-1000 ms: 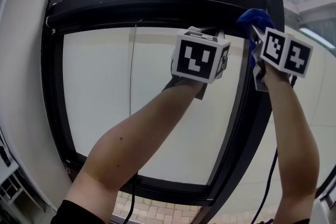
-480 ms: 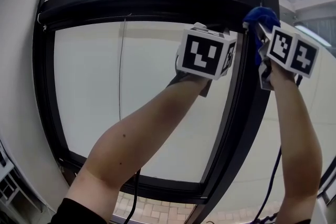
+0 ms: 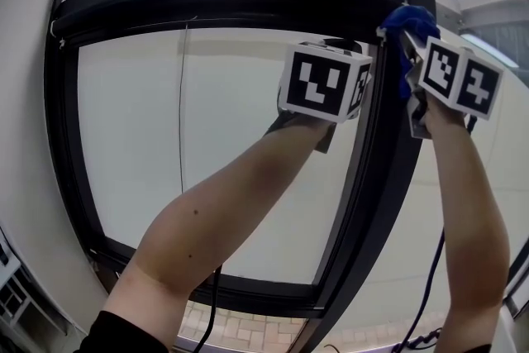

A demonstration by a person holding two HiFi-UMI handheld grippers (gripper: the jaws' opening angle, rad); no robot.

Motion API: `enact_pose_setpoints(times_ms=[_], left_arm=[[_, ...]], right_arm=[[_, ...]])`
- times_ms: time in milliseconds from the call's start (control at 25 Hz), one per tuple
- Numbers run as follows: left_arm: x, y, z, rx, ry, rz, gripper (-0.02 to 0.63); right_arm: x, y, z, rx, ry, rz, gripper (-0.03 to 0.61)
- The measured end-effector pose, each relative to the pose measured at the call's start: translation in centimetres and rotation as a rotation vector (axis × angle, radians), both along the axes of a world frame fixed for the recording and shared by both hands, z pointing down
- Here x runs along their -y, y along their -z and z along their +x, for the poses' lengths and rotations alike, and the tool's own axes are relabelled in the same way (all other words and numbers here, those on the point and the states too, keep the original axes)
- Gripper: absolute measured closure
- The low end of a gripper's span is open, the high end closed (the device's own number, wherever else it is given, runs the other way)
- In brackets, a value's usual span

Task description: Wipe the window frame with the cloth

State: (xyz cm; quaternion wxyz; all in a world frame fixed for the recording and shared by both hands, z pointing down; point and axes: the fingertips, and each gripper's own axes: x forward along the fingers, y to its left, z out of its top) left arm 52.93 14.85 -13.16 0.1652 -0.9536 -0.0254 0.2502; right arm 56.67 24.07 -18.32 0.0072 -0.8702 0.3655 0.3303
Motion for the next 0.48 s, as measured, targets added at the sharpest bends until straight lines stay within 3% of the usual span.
enact_pose_setpoints(times_ms=[480], left_arm=[[0.4,-1.3,0.4,0.033,-0.018,0.01,0.623]], right_arm=[[0.7,-1.7,0.2,0.022,-0.039,-0.039,0.437]])
